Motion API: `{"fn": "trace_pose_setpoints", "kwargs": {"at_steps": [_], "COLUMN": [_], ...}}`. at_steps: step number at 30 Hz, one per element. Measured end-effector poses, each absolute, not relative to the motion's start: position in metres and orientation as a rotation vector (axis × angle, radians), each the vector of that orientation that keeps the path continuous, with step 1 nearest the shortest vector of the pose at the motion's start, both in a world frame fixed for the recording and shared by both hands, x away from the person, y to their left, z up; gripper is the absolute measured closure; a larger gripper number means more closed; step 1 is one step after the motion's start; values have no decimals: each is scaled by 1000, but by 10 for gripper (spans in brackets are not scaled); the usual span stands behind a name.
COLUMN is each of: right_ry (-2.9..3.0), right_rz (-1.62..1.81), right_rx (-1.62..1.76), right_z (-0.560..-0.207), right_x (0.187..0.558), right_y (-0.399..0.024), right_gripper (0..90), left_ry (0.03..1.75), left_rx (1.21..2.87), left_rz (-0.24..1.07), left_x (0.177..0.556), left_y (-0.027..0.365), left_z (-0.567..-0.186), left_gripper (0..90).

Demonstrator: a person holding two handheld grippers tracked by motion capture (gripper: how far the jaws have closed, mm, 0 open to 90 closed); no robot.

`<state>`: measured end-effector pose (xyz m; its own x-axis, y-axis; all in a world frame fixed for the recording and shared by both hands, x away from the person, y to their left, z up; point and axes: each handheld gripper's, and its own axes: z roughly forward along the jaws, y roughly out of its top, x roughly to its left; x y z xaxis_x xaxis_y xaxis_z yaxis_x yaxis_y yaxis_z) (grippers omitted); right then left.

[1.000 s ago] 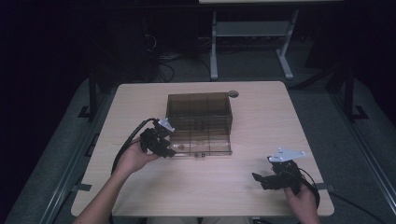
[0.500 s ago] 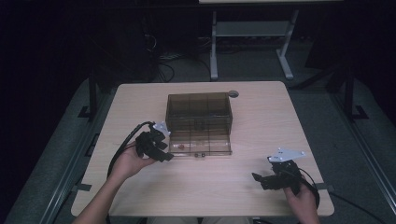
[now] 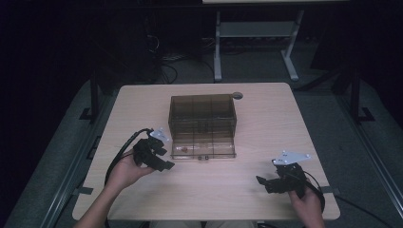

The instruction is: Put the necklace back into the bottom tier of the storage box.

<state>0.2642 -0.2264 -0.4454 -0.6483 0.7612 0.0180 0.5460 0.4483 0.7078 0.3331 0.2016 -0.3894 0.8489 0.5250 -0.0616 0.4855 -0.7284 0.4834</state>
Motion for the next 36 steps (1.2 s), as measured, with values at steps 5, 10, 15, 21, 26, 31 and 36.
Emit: {"fn": "trace_pose_setpoints", "kwargs": {"at_steps": [5,10,15,21,26,31,36], "right_ry": [2400,2402,2403,2408,2411,2408,2411], "right_rz": [1007,1000,1000,1001,1001,999,1000], "right_rx": [1120,1117,1121,1119,1120,1127,1129], "right_z": [-445,-446,-446,-447,-448,-448,-449], "right_x": [264,264,264,264,264,263,264], "right_y": [-226,-226,-225,-224,-223,-223,-224], "right_gripper": [138,138,137,138,137,137,138], "left_ry": [739,742,748,764,774,808,831], "left_rx": [2535,2524,2518,2499,2488,2460,2430], "left_rz": [122,135,143,149,147,153,158], "left_x": [328,319,312,304,298,291,282], "left_y": [204,209,215,223,228,236,242], "left_z": [-389,-388,-389,-391,-394,-400,-410], "left_gripper": [334,307,304,301,299,295,295]}}
